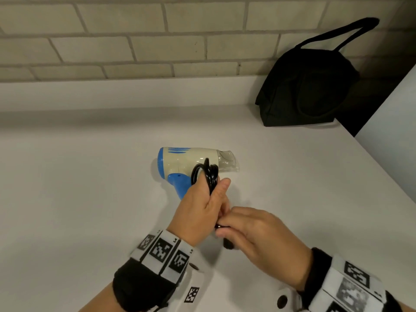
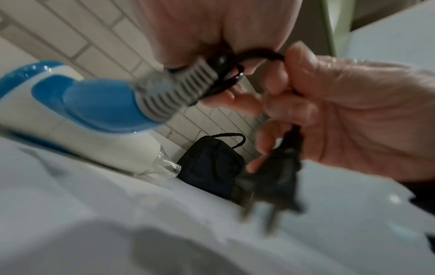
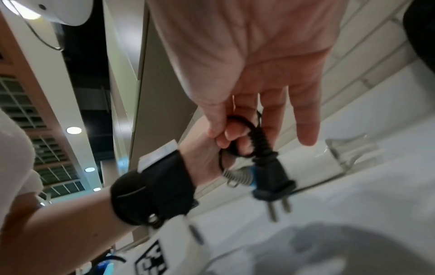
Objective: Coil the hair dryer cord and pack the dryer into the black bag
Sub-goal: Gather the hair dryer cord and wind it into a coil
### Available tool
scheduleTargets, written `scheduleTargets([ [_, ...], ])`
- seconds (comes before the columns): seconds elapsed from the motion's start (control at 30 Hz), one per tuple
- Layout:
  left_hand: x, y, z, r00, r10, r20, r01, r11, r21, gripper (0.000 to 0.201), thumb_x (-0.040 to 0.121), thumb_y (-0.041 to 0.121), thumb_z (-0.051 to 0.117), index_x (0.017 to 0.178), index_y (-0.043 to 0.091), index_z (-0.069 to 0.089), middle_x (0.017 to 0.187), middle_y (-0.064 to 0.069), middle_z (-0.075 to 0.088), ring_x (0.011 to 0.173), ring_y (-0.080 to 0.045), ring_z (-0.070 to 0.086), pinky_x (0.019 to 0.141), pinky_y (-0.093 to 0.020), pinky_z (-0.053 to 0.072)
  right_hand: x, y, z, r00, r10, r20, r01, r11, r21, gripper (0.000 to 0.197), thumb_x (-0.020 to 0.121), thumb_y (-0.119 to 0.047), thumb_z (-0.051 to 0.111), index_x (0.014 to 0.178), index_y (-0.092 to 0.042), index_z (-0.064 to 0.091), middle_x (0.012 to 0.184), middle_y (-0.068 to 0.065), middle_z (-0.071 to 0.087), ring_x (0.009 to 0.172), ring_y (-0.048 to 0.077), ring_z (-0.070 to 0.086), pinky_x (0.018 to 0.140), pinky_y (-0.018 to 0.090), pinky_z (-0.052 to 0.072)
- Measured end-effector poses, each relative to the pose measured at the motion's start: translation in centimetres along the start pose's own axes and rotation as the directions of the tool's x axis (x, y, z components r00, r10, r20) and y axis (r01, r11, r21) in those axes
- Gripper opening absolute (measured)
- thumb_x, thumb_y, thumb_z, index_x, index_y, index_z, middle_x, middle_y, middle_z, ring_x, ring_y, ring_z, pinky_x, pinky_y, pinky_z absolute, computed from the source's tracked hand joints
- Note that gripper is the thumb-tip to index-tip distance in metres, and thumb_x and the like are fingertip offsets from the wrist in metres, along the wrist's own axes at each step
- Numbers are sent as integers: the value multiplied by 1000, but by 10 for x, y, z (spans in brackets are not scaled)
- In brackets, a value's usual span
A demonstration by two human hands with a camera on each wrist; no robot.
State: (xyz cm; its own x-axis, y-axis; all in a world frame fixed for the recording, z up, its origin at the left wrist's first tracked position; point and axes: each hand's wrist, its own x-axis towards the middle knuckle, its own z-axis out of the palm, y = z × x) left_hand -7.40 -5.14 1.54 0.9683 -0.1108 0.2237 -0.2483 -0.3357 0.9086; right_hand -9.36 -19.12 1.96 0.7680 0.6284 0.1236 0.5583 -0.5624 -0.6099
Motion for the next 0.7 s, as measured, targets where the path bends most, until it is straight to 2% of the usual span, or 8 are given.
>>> scheduleTargets([
  [0.1,-5,-2,1,991,-12,130,-1,995,104,28,80,52,30,69,27,36,48,8,47,42,-7,46,50,-19,41,-3,5,-14,998,-31,-63,22,990,-137,47,85,-62,22,87,-35,60,76,-14,66,66,4,58,56,24,51],
  [0.17,-8,0,3,981,-46,190,31,996,79,29,78,50,31,65,24,36,47,9,44,44,-4,44,51,-15,37,-4,3,-21,994,-95,-60,76,964,-255,39,89,-55,27,83,-35,60,70,-15,64,58,3,56,46,20,48],
  [0.33,-4,8,-6,921,-216,323,231,973,-8,43,83,47,32,58,12,39,29,7,40,30,-4,36,40,-13,35,-7,-3,-39,983,-178,-32,142,870,-473,44,90,-48,25,76,-30,62,61,-12,55,44,10,50,32,21,33],
  [0.4,-4,8,-8,877,-263,402,282,959,12,44,87,45,31,59,12,40,28,7,37,29,-3,32,40,-15,35,-5,-4,-46,976,-215,-19,176,844,-506,29,85,-42,37,77,-32,63,63,-13,55,50,8,49,38,20,28],
  [0.5,-5,6,-13,801,-283,527,353,935,-34,54,82,64,31,51,21,38,28,8,31,31,-4,26,43,-14,36,4,-4,-55,949,-313,50,286,778,-559,15,84,-28,48,84,-31,63,67,-11,54,61,9,44,57,20,31],
  [0.57,-6,7,-18,739,-286,609,421,903,-87,54,71,73,29,49,25,36,33,10,29,33,-5,23,43,-14,37,11,-3,-62,925,-368,89,344,719,-603,22,82,-15,46,87,-30,62,71,-10,56,70,10,39,66,26,27],
  [0.63,-5,8,-21,684,-243,687,441,889,-125,50,66,69,39,48,22,36,32,12,27,32,-6,20,43,-16,36,19,-2,-67,908,-414,65,355,679,-642,32,80,-12,37,86,-31,62,80,-8,60,78,14,45,73,29,24],
  [0.7,-3,9,-23,633,-198,749,418,901,-115,40,67,49,54,41,25,36,31,13,28,31,-7,22,43,-19,34,29,1,-67,901,-433,26,340,667,-663,30,79,-18,40,86,-35,64,88,-5,63,84,18,45,74,32,23],
])
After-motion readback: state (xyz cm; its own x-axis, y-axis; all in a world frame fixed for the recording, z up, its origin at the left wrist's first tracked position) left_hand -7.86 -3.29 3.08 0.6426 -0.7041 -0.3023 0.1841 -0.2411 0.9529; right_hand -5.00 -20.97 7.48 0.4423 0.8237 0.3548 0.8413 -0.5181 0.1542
